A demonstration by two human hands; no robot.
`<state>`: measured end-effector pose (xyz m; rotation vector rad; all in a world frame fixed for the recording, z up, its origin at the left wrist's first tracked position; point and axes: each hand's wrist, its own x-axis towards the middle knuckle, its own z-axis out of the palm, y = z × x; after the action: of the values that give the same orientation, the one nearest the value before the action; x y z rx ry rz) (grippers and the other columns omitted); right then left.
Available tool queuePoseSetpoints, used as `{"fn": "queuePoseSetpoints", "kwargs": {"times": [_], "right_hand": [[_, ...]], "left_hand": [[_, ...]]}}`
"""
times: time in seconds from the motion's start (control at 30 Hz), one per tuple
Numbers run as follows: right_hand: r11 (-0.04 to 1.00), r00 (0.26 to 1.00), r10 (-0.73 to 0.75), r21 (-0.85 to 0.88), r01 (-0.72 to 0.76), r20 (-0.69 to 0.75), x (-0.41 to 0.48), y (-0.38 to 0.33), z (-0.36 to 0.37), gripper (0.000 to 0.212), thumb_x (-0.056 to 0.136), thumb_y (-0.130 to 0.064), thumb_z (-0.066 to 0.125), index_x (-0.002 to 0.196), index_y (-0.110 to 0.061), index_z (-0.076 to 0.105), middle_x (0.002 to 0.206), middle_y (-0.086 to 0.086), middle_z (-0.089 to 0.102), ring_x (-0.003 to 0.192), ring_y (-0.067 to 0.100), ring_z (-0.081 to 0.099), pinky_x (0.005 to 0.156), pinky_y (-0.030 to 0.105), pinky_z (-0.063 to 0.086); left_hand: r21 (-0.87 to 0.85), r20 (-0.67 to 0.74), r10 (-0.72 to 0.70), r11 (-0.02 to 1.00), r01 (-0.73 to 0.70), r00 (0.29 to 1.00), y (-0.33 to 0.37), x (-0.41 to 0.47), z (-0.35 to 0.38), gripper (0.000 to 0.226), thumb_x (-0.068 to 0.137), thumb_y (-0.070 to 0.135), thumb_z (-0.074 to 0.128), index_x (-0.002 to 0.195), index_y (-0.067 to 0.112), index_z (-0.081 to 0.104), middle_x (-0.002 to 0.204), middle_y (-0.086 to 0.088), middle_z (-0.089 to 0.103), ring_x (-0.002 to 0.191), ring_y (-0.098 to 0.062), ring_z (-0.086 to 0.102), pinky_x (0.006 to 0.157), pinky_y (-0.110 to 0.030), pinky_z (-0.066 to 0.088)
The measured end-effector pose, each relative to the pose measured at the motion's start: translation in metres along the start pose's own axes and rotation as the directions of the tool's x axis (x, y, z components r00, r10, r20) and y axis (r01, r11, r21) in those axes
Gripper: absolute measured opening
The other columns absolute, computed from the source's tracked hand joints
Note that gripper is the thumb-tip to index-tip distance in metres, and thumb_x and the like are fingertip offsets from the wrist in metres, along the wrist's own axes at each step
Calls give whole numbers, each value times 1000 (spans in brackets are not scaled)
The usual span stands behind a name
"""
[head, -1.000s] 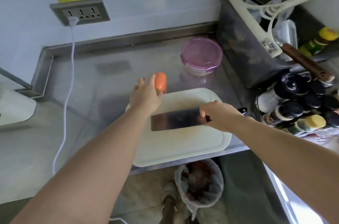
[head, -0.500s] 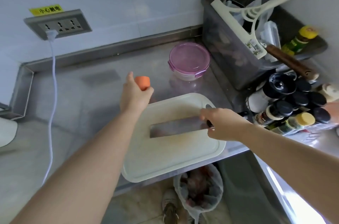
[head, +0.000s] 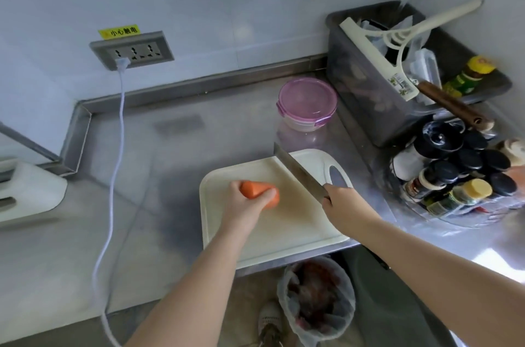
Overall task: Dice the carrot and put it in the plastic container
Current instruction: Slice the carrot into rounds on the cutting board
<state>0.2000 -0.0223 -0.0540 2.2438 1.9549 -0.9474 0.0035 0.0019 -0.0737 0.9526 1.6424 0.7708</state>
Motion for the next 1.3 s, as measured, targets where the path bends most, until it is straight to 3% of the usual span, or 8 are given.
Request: {"fn": "queuePoseSetpoints", "kwargs": {"times": [0.17,0.3,0.43,0.63,0.73,0.8,1.07,1.3], "right_hand": [[999,1000,22,-47,-21,20,2,0,10,12,102,-16,31,103,-13,43,80,0,48,61,14,45,48,23,32],[973,999,-17,-230,24,31,-4,-4,14,30,102,-9,33,131,-8,42,128,10,41,103,26,50,81,33,53],[968,999,-34,-249,30,-12,-1,0,21,35,101,-6,38,136,-7,37,132,6,37,107,23,53,77,28,53],[982,999,-33,-187,31,-7,12,5,20,32,101,-13,38,133,-12,37,126,6,47,95,26,62,72,30,54],[962,995,-85,-264,70,-47,10,2,9,24,99,-9,38,122,-10,44,107,0,48,67,16,51,47,23,35],[957,988,-114,-279,82,-100,-1,-3,4,19,98,-8,39,116,-12,44,93,-5,40,51,13,35,42,24,23],[939,972,-235,-262,223,-14,-40,-18,1,43,91,0,46,129,-16,32,106,-1,51,68,25,60,63,33,55],[941,968,-250,-238,242,-2,-42,-21,2,47,91,-1,48,132,-17,31,108,0,52,70,24,63,67,36,58]], "left_hand": [[283,53,193,938,-201,980,-12,-5,5,50,71,34,81,106,23,46,102,7,54,94,-14,54,76,-26,39],[593,212,313,712,-376,926,-19,-3,-15,64,73,42,76,129,27,48,121,4,52,111,-18,51,92,-33,44],[697,334,289,565,-441,897,-16,-5,-18,64,85,42,66,141,30,38,139,7,41,117,-23,52,93,-37,46],[647,332,264,635,-422,906,-11,-7,-5,65,87,33,66,144,23,35,145,3,39,125,-21,47,101,-31,40],[636,295,272,659,-401,916,-10,-9,1,64,87,33,67,142,24,36,143,4,42,125,-20,48,98,-28,39],[643,250,270,672,-368,930,-11,-11,3,64,86,34,68,140,23,37,139,2,47,121,-21,51,94,-28,40],[669,176,261,676,-309,949,-13,-15,9,57,83,35,71,130,18,45,125,-2,57,111,-25,56,81,-28,41],[664,167,242,689,-290,956,-11,-14,11,54,82,32,72,128,19,47,124,-2,56,111,-25,56,82,-30,42]]}}
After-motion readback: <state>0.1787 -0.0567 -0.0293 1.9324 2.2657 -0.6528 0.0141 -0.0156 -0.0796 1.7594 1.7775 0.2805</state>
